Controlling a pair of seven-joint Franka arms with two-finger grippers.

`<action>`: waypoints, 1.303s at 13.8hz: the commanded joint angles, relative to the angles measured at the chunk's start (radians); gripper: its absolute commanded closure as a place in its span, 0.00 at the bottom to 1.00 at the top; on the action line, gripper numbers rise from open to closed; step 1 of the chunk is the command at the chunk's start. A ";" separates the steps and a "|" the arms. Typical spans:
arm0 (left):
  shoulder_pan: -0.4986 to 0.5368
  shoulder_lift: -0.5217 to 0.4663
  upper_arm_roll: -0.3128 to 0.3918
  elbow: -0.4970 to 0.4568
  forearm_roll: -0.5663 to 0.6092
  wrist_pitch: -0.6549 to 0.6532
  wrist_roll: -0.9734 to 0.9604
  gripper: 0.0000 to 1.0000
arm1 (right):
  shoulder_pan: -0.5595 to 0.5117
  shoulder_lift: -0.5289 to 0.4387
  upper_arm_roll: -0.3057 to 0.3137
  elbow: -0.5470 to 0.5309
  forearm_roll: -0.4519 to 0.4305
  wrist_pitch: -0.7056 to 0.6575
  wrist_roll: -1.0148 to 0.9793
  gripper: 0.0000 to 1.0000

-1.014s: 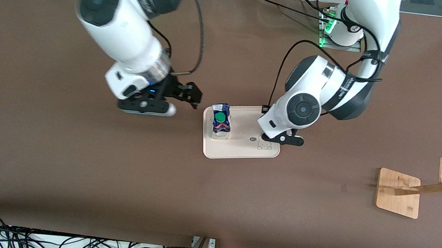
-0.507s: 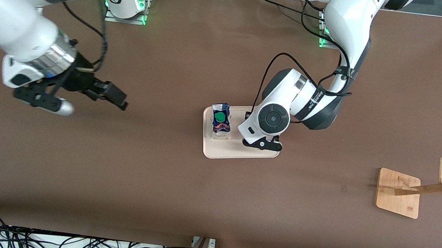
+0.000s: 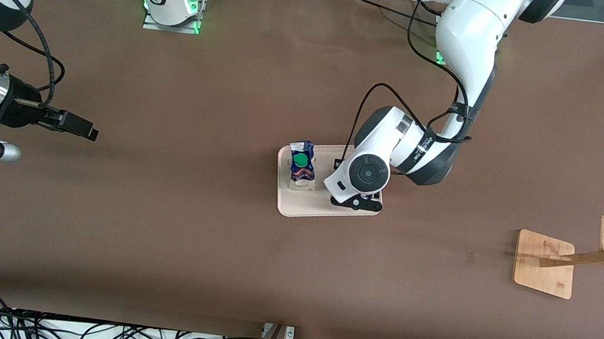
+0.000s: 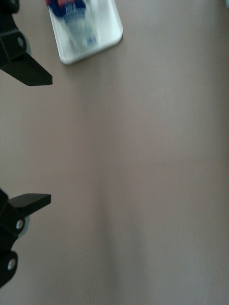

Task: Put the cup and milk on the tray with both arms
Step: 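Open the right gripper and withdraw while the left gripper lowers the mug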

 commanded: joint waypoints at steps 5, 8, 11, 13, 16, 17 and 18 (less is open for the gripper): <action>-0.017 0.031 0.009 0.035 -0.024 -0.006 -0.028 1.00 | 0.002 -0.084 0.015 -0.029 -0.185 -0.030 -0.018 0.00; -0.022 0.043 0.009 0.038 -0.025 -0.005 -0.047 1.00 | 0.004 -0.101 0.036 -0.033 -0.179 -0.044 -0.197 0.00; -0.019 0.054 0.011 0.040 -0.073 -0.005 -0.048 0.98 | -0.021 -0.107 0.038 -0.054 -0.176 -0.044 -0.241 0.00; -0.013 0.057 0.011 0.043 -0.076 -0.003 -0.050 0.68 | -0.051 -0.147 0.038 -0.100 -0.175 -0.044 -0.241 0.00; -0.002 0.055 0.011 0.043 -0.096 -0.003 -0.048 0.53 | -0.094 -0.168 0.039 -0.115 -0.130 -0.047 -0.265 0.00; 0.004 0.055 0.011 0.043 -0.102 -0.003 -0.048 0.51 | -0.110 -0.164 0.039 -0.117 -0.127 -0.049 -0.267 0.00; 0.009 0.054 0.011 0.045 -0.103 -0.005 -0.048 0.42 | -0.130 -0.162 0.039 -0.117 -0.127 -0.058 -0.277 0.00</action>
